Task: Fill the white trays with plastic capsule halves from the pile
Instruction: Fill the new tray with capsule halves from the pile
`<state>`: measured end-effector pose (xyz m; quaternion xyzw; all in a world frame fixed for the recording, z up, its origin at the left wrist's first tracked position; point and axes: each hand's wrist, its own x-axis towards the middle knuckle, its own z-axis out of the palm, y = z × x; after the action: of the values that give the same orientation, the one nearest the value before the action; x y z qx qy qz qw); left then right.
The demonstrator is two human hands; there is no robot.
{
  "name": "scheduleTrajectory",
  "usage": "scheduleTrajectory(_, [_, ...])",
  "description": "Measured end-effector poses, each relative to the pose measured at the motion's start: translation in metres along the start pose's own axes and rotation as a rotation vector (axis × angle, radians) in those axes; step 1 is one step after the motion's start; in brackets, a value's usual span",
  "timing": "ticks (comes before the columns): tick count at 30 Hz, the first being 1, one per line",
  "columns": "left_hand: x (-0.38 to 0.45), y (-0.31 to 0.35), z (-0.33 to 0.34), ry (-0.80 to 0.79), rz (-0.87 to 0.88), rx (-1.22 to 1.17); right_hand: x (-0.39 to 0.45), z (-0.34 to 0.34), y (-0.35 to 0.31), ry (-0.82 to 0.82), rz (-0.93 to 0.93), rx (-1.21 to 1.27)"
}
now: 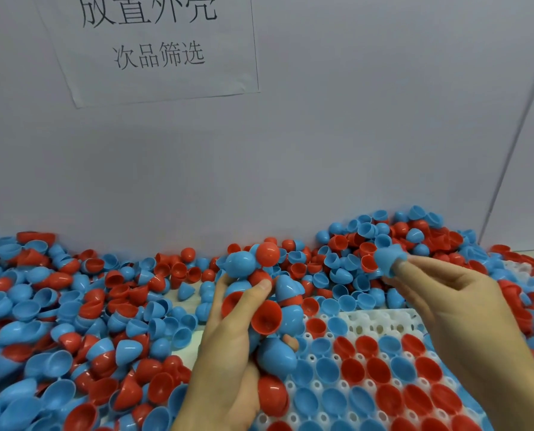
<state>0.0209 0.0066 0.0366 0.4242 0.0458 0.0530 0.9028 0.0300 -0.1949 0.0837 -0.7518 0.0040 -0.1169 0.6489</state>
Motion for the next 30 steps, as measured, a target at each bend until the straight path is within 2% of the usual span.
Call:
scheduleTrajectory(3, [-0.001,0.001,-0.001,0.005,-0.010,-0.016,0.015,0.003,0.005,-0.006,0.009,-0.344])
scheduleTrajectory(5, [-0.001,0.001,0.000,0.015,-0.034,-0.030,0.029,-0.001,0.014,-0.099,0.046,-0.612])
scheduleTrajectory(8, [-0.003,0.005,0.003,0.026,-0.023,-0.027,0.056,0.002,0.026,-0.262,0.004,-0.916])
scheduleTrajectory(14, [-0.003,0.007,0.000,0.006,-0.017,-0.051,0.088,0.020,0.049,-0.487,-0.102,-1.328])
scheduleTrajectory(17, [-0.001,0.005,0.000,0.016,-0.021,-0.044,0.088,0.030,0.063,-0.550,-0.150,-1.430])
scheduleTrajectory(22, [0.000,0.004,-0.002,0.000,-0.014,-0.040,0.086,0.036,0.071,-0.465,-0.198,-1.489])
scheduleTrajectory(30, [-0.001,0.004,0.000,0.025,-0.033,-0.052,0.083,0.031,0.066,-0.458,-0.176,-1.449])
